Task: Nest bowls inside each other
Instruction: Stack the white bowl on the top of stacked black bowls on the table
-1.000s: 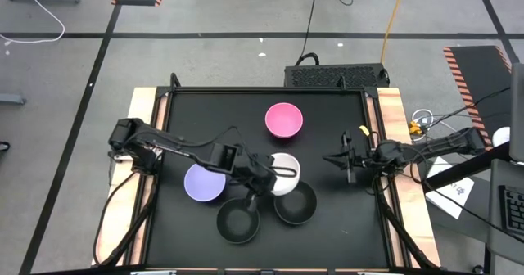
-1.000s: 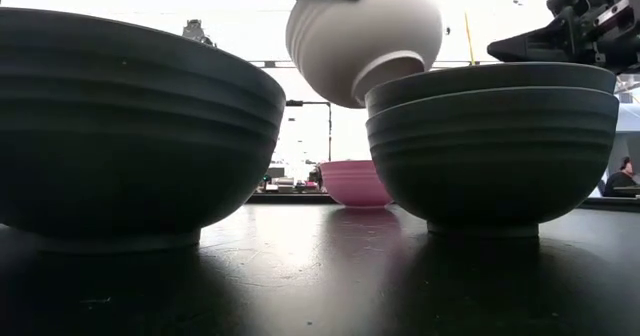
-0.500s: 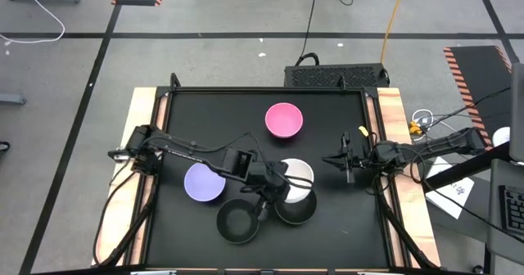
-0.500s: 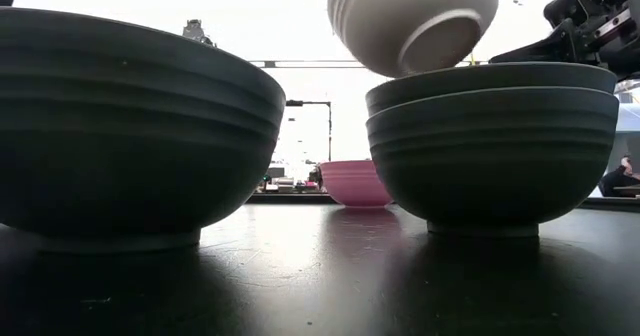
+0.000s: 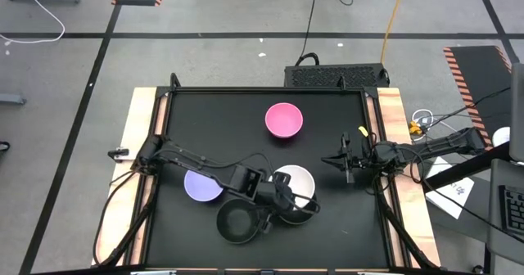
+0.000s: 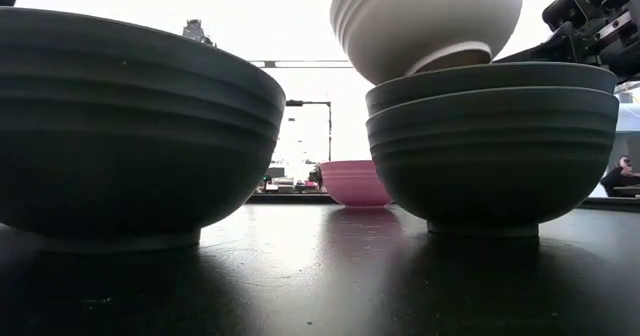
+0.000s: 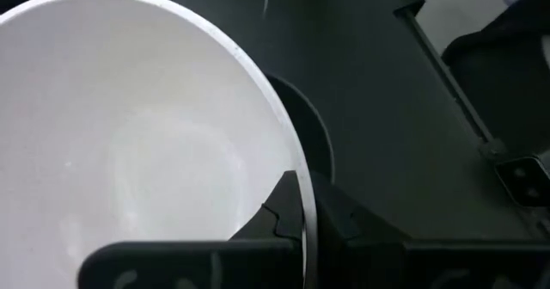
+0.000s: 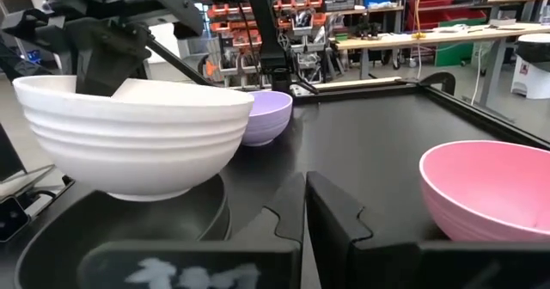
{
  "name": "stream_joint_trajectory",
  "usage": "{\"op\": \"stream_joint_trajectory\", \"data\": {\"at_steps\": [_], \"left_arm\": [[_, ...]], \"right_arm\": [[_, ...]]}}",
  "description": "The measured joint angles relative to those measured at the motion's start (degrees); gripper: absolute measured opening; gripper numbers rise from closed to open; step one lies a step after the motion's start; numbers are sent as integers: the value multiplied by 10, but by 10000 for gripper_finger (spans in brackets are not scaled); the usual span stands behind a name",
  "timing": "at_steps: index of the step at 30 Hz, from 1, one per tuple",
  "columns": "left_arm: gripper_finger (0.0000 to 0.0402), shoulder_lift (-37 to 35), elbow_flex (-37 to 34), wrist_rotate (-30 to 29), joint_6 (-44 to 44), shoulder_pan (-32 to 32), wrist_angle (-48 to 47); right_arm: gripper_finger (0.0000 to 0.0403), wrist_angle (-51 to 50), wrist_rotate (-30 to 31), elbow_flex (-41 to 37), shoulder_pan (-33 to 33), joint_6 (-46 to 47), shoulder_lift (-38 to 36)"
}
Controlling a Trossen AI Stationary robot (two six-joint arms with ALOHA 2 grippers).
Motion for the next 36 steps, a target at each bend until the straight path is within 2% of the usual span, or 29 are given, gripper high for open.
{"op": "stream_joint_trajectory", "data": {"at_steps": [12, 23, 31, 36], "left_arm": [[2, 0, -1, 0, -12, 2, 6], [2, 64, -1, 34, -7, 11, 14], [2, 76, -1, 19, -7, 4, 12], [2, 77, -1, -22, -8, -5, 4]], "right_arm": [[6, -1, 0, 0, 0, 0, 0], [6, -12, 0, 0, 0, 4, 2], [6, -11, 0, 0, 0, 4, 4], [6, -12, 0, 0, 0, 4, 4]]}}
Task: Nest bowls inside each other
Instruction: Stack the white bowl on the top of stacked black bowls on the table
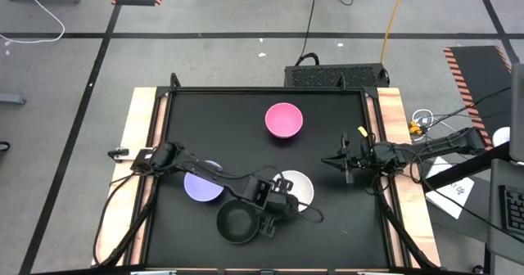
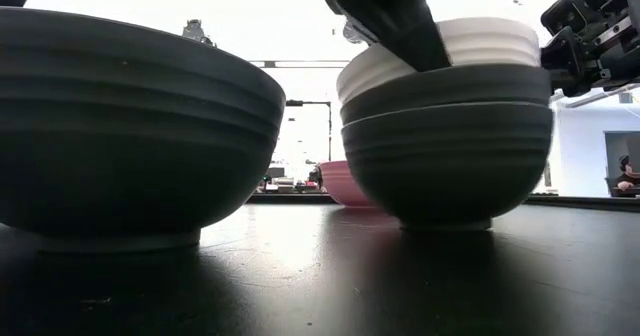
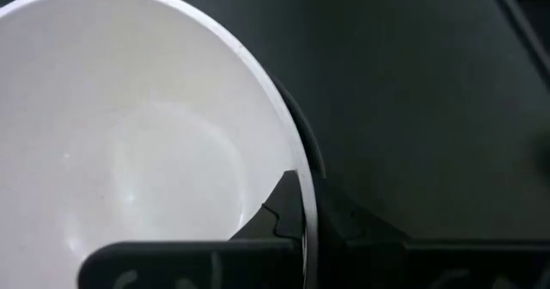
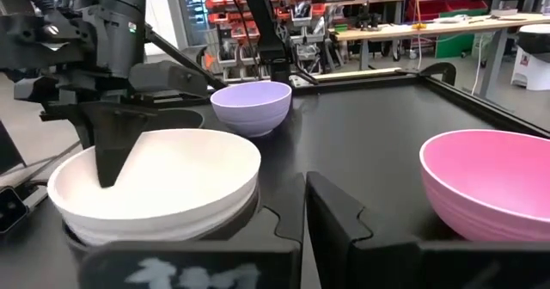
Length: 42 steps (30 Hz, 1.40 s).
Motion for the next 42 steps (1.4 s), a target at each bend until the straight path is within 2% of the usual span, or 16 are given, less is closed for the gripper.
{"op": "stream_joint_trajectory", "data": {"at_steps": [26, 37, 42], "left_arm": [[1, 1, 1, -29, -25, 36, -98], [19, 2, 0, -7, -2, 39, -66], [9, 2, 0, -7, -3, 40, -65]], "right_arm": [[6, -12, 0, 0, 0, 1, 0], [6, -13, 0, 0, 0, 1, 0], [6, -13, 0, 0, 0, 1, 0]]}}
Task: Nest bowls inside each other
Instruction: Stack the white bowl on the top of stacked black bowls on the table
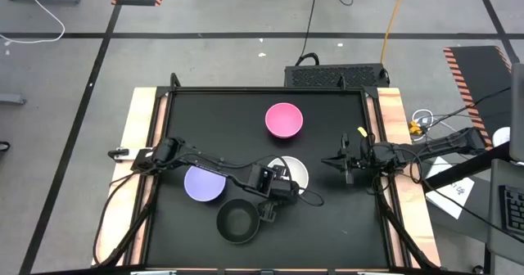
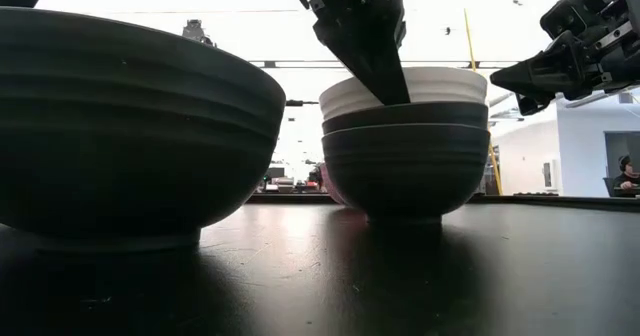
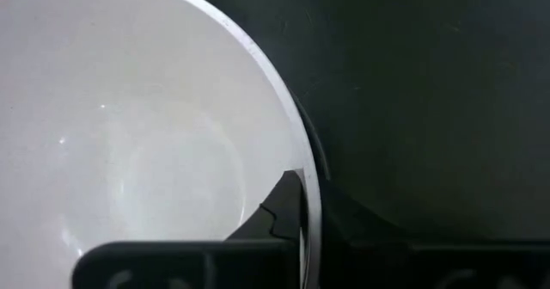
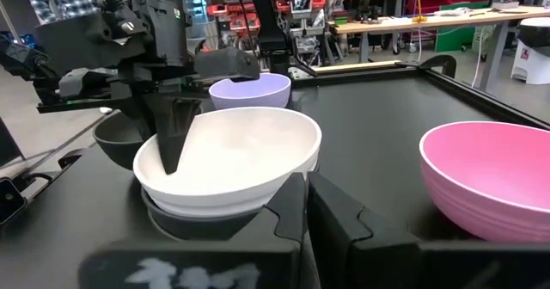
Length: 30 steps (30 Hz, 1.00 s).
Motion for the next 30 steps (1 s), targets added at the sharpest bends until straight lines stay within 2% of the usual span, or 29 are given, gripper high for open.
{"op": "stream_joint_trajectory", "data": {"at_steps": [4, 11, 16, 27, 30], "left_arm": [[12, 2, 13, 0, -1, 0, -9], [60, 3, 34, 16, -1, 0, -18], [79, 3, 40, 15, -1, 0, -22], [82, 2, 40, 17, 3, 0, -26], [65, 2, 40, 20, 5, 0, -28]], "right_arm": [[6, 0, 0, 0, 0, 0, 0], [6, 0, 0, 0, 0, 0, 0], [6, 0, 0, 0, 0, 0, 0], [6, 0, 0, 0, 0, 0, 0], [6, 0, 0, 0, 0, 0, 0]]}}
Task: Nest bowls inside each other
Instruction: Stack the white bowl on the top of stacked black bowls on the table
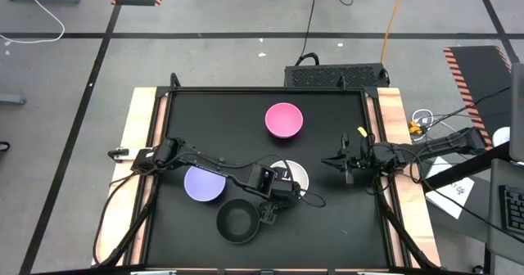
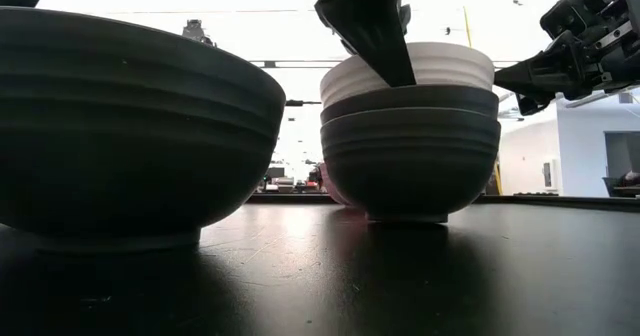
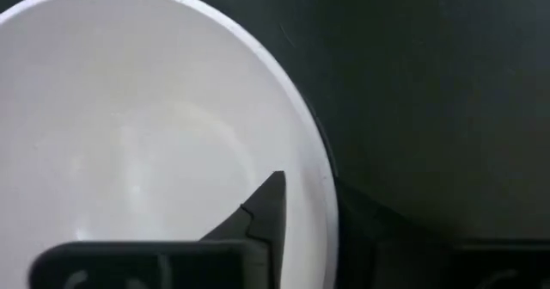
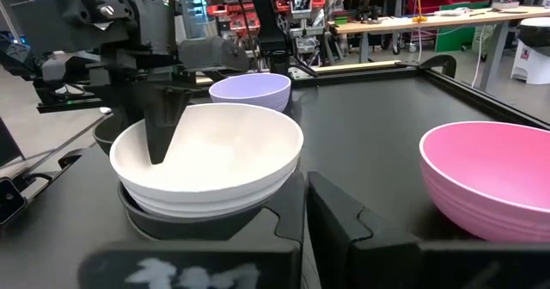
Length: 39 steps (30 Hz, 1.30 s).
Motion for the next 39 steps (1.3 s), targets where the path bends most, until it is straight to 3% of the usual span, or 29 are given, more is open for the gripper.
{"op": "stream_joint_trajectory", "data": {"at_steps": [5, 23, 32, 39], "left_arm": [[10, -1, 1, -1, -1, 8, 0], [8, -32, 1, -20, -8, 10, -6], [5, -32, -1, -83, -30, -17, -1], [4, -27, -1, -91, -37, -37, -2]], "right_arm": [[6, 0, 0, 0, 0, 0, 0], [6, 8, 0, -6, 0, 0, 0], [6, 12, 0, -6, 0, -2, 0], [6, 25, 0, -6, 0, -4, 0]]}}
